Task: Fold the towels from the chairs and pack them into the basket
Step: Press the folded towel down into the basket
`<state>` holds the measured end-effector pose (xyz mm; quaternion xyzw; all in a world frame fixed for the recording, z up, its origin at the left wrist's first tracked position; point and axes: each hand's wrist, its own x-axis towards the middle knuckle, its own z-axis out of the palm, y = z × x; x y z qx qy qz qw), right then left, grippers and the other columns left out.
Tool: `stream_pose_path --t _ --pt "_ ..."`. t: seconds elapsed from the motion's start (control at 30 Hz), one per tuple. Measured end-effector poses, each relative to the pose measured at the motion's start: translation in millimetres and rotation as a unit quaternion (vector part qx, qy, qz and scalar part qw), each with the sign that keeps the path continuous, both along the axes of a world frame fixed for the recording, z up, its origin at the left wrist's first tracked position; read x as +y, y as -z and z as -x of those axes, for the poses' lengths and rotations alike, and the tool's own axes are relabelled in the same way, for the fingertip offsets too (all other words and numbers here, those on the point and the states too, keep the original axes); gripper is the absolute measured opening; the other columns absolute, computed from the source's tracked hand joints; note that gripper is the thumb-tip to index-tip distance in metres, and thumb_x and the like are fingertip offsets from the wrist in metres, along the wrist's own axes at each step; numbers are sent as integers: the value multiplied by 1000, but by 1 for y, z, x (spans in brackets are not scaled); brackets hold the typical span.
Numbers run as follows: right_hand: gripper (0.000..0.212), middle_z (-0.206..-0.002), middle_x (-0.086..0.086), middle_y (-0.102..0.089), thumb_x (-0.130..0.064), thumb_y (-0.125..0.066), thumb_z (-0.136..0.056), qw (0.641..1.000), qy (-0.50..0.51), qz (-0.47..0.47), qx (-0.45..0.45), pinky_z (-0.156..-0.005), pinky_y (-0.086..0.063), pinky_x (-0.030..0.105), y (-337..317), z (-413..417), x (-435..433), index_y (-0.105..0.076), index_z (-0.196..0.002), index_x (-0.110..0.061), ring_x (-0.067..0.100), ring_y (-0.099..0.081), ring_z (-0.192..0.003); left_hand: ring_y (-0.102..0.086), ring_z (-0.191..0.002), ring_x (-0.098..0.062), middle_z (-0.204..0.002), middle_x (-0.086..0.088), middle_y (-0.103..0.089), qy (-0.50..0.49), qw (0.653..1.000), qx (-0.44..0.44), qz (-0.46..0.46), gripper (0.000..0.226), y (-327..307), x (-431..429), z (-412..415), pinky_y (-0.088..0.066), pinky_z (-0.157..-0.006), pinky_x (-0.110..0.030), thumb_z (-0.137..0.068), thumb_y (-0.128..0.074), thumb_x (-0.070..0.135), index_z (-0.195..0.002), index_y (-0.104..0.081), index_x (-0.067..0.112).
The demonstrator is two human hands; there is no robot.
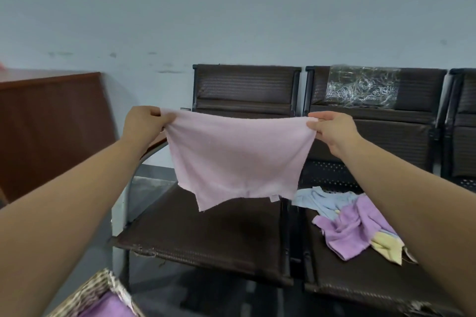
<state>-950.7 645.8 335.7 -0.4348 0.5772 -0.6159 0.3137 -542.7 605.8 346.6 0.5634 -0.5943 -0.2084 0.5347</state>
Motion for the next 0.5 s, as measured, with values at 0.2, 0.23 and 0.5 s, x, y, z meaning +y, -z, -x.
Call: stream_pose_path --t 0.2,0.23,0.5 --pt "14 -87 2 -72 -15 -81 -81 980 44 -43 187 -89 -59 43 15 1 -9 -71 -77 -25 22 -69 -89 -45 -63 -19 -68 -14 -52 -30 999 -36 -1 31 20 -10 0 -34 -59 -27 -86 -76 22 -75 -63 -4" --pt "14 -86 2 -72 -17 -81 -81 973 51 -46 219 -87 -60 43 18 -1 -15 -71 -76 -25 21 -70 -87 -42 -56 -14 -64 -14 -44 -43 998 -38 -3 35 26 -16 2 -35 -54 -21 -87 -73 19 -69 -55 -5" --pt "10 -104 15 -69 -8 -67 -92 996 30 -61 62 -70 -62 36 50 -24 -92 -62 -88 -15 29 -68 -94 -68 -87 -36 -69 -3 -61 -104 989 -47 -95 33 62 -92 5 -57 -83 -40 -85 -77 34 -66 -59 13"
